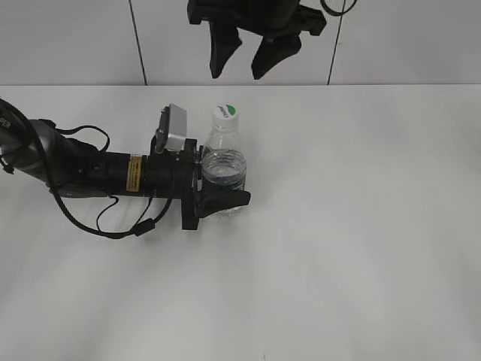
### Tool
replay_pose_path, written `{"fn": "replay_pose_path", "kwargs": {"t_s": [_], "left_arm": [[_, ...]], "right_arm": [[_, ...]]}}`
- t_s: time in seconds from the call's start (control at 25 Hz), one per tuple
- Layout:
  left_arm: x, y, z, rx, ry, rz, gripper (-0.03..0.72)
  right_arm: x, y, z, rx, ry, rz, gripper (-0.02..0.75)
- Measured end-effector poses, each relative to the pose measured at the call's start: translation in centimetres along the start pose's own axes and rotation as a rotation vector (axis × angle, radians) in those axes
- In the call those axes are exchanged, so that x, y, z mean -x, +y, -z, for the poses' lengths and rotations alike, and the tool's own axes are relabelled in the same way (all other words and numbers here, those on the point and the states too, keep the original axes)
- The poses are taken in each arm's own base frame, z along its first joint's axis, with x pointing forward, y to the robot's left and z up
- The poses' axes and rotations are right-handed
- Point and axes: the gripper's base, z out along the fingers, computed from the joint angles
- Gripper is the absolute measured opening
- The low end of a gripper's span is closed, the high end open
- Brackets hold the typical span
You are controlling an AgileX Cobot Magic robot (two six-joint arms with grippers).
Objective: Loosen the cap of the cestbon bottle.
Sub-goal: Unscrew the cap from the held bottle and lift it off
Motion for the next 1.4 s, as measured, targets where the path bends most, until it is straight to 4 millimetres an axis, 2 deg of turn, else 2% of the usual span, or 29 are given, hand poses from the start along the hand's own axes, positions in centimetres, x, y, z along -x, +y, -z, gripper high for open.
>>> {"fn": "replay_pose_path", "kwargs": {"t_s": [0.24,0.6,0.92,1.4], "left_arm": [[0.0,0.0,0.0,0.000,0.000,0.000,0.410],[0.0,0.0,0.0,0.001,0.000,0.000,0.410],[0.0,0.0,0.0,0.001,0.000,0.000,0.410],[0.0,0.0,0.0,0.000,-0.001,0.000,0.410]], "right_arm": [[-1.0,0.0,-1.5,0.035,0.069,-0.088,0.458],[-1.2,0.2,-1.6,0.060,0.083,-0.133,0.458],[-2.1,0.1,-2.8,0.079,0.138,-0.158,0.458],[-2.2,0.2,-2.9,0.083,0.144,-0.163,0.458]]}}
